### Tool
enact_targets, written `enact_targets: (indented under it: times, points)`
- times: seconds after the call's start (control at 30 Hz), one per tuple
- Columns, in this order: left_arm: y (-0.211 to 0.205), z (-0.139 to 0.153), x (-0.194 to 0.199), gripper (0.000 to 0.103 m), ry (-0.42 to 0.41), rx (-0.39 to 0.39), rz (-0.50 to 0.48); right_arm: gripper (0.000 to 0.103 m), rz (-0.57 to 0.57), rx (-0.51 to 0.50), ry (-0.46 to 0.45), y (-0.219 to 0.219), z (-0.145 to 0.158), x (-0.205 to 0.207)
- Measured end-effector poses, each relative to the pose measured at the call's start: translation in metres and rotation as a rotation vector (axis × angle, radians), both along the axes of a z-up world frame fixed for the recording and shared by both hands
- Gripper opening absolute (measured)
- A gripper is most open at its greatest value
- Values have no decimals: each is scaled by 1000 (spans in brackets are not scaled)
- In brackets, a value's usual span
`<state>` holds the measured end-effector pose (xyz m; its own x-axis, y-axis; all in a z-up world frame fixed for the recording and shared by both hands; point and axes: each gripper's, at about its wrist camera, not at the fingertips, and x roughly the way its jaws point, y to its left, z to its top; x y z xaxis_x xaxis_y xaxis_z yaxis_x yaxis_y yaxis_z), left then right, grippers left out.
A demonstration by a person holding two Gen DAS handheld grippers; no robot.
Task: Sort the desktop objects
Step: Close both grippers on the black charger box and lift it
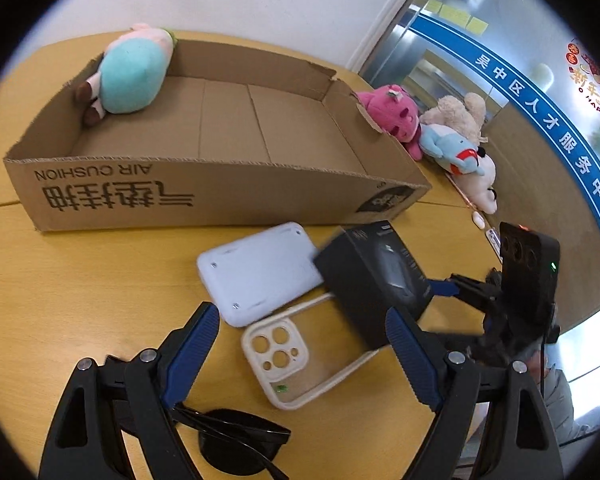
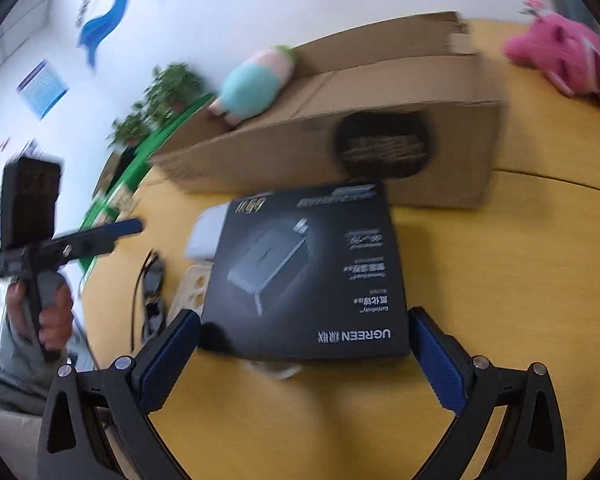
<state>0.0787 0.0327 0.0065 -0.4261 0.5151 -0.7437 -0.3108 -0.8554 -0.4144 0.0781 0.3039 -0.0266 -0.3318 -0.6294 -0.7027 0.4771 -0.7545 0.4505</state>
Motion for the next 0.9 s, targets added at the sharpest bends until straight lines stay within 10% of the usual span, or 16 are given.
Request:
enact_targets:
  times: [0.5,0.9]
  points:
    - [53,-37,-46,82,-102,37,-162,102,58,73,145,-36,10,31]
    - [51,-30,-31,69,-28,58,-168,92,28,214,221,-64,8,30]
